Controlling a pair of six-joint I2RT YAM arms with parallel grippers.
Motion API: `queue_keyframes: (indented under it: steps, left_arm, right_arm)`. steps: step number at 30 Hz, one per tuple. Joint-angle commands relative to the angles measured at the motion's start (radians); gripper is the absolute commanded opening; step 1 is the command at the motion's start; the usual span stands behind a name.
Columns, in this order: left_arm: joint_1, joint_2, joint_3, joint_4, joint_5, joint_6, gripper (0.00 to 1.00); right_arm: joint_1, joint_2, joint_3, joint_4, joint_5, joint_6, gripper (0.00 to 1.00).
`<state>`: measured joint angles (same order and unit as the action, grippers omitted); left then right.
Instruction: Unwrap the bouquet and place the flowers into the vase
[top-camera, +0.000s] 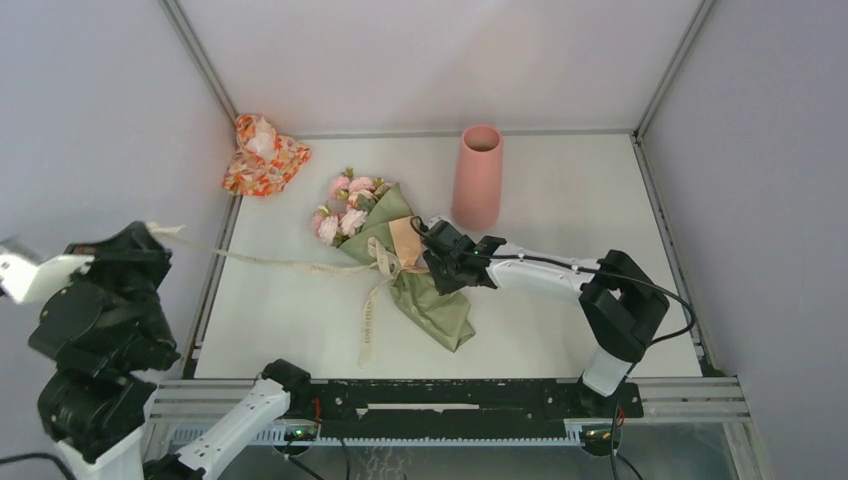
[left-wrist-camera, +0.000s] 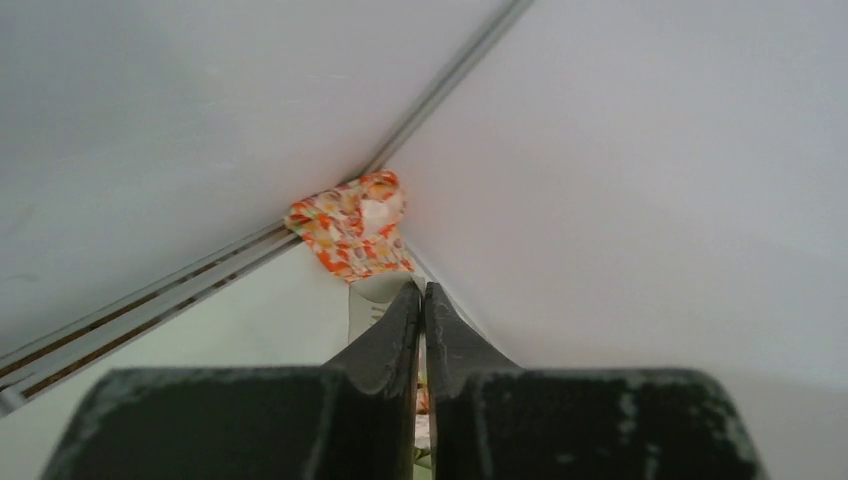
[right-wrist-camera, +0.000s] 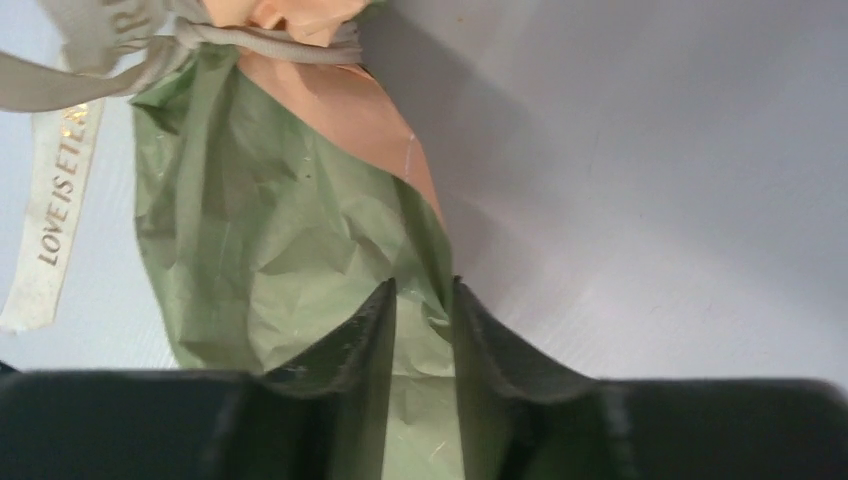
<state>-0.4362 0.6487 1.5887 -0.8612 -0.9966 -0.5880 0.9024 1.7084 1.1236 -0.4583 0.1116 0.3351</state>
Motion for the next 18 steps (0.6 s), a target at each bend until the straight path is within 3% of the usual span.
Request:
queue_keyframes:
  steps: [1, 4, 7, 15, 18]
  left_arm:
    - [0.005, -0.069, 0.011, -0.19, -0.247, -0.165, 0.11]
    - [0.005, -0.116, -0.064, -0.207, -0.276, -0.201, 0.16]
    - [0.006, -0.114, -0.121, -0.201, -0.234, -0.202, 0.2]
    - [0.005, -0.044, -0.309, -0.129, 0.055, -0.193, 0.25]
    - [0.005, -0.054, -0.393, -0.128, 0.088, -0.234, 0.25]
  right_arm:
    - [-0.004, -0.118, 0.029, 0.026, 0.006, -0.017, 0.42]
    - [0.0, -0.14, 0.066, 0.029, -0.006, -0.008, 0.5]
    - [0.009, -0.137, 0.102, 0.055, -0.036, -0.009, 0.51]
    - [0.045, 0.007, 0.269, 0.064, -0.134, -0.026, 0.46]
    - [0.066, 0.061, 0.334, 0.061, -0.158, -0.028, 0.46]
